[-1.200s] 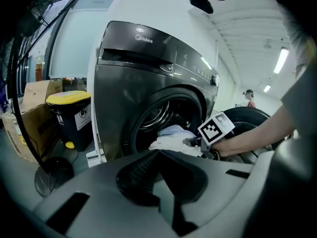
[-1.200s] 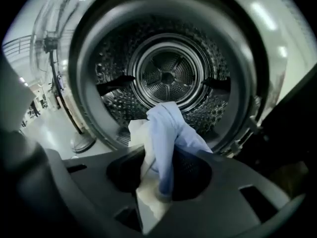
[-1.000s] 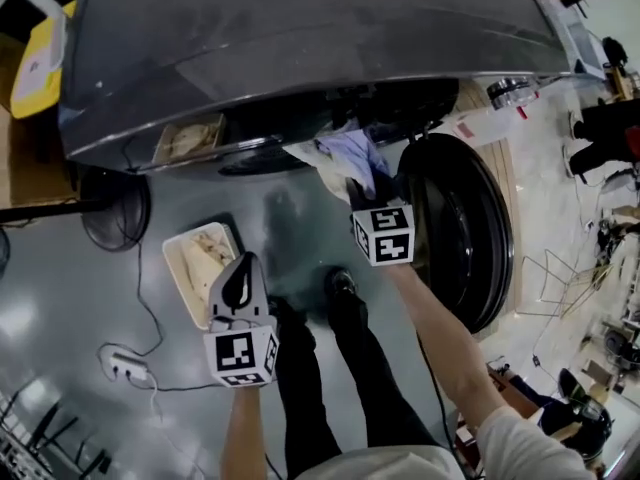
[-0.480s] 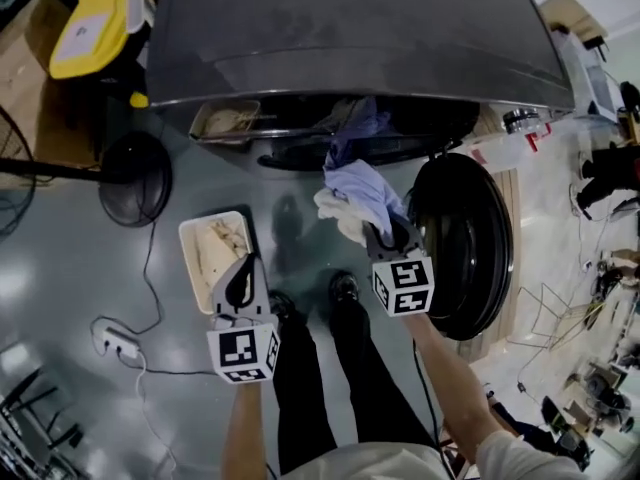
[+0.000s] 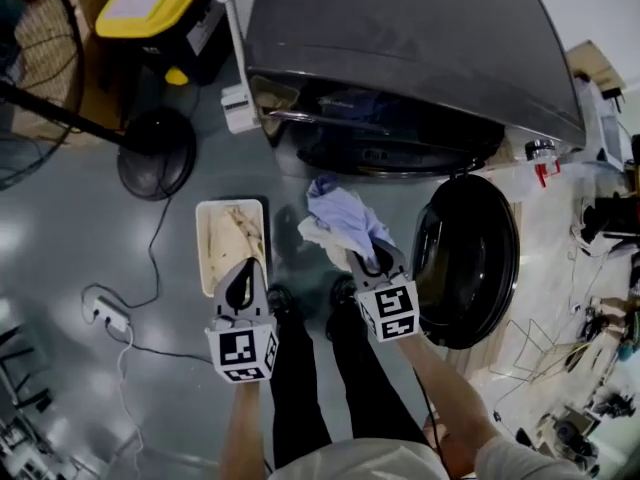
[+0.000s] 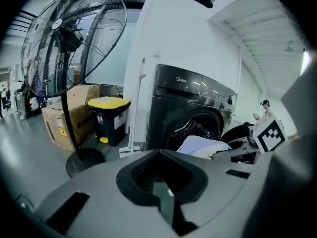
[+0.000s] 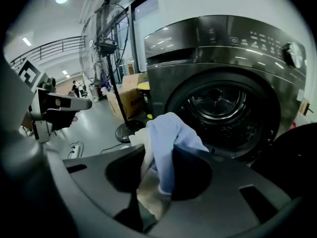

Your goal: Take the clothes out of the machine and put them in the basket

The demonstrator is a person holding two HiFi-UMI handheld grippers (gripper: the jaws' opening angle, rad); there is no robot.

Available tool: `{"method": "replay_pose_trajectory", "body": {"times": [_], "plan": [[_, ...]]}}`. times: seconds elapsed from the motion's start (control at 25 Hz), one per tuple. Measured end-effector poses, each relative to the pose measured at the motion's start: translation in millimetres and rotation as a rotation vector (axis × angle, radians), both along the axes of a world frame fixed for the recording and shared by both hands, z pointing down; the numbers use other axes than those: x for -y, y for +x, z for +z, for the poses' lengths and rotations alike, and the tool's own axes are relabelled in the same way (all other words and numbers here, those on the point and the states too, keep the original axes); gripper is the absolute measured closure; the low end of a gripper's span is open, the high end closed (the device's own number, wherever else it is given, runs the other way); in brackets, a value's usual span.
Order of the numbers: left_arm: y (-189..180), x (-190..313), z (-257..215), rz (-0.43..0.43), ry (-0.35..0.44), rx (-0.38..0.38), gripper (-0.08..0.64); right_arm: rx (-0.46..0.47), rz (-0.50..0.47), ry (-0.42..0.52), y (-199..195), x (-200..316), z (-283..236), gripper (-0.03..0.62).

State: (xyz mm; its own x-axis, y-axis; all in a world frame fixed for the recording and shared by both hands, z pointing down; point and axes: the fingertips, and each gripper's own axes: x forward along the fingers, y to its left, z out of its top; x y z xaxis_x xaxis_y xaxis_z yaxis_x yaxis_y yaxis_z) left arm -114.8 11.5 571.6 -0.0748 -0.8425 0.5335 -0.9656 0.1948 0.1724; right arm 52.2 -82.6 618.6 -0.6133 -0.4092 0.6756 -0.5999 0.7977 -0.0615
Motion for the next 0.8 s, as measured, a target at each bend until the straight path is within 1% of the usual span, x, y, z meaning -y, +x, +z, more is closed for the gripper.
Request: {"method": "replay_pose_trajectory", "body": {"times": [0.2, 0.48, 0.6, 0.8], "plan": [[-28, -34, -2, -0.08, -0.007, -0.004, 0.541, 0.015, -0.139, -0.028, -54, -43, 1, 0.46], [-76, -85, 4, -0.191, -0.027, 0.017, 0.541, 0.037, -0.294, -0.068, -127, -100, 15, 0.46], [-90, -105, 5, -0.234, -0.031, 0.018, 0.541, 0.037, -0.342, -0.083, -153, -121, 23, 0.46], [-101, -130, 11, -0.284, -0.035, 0.005, 0.541, 0.02, -0.397, -0.11, -186, -150, 43, 0.459]]}}
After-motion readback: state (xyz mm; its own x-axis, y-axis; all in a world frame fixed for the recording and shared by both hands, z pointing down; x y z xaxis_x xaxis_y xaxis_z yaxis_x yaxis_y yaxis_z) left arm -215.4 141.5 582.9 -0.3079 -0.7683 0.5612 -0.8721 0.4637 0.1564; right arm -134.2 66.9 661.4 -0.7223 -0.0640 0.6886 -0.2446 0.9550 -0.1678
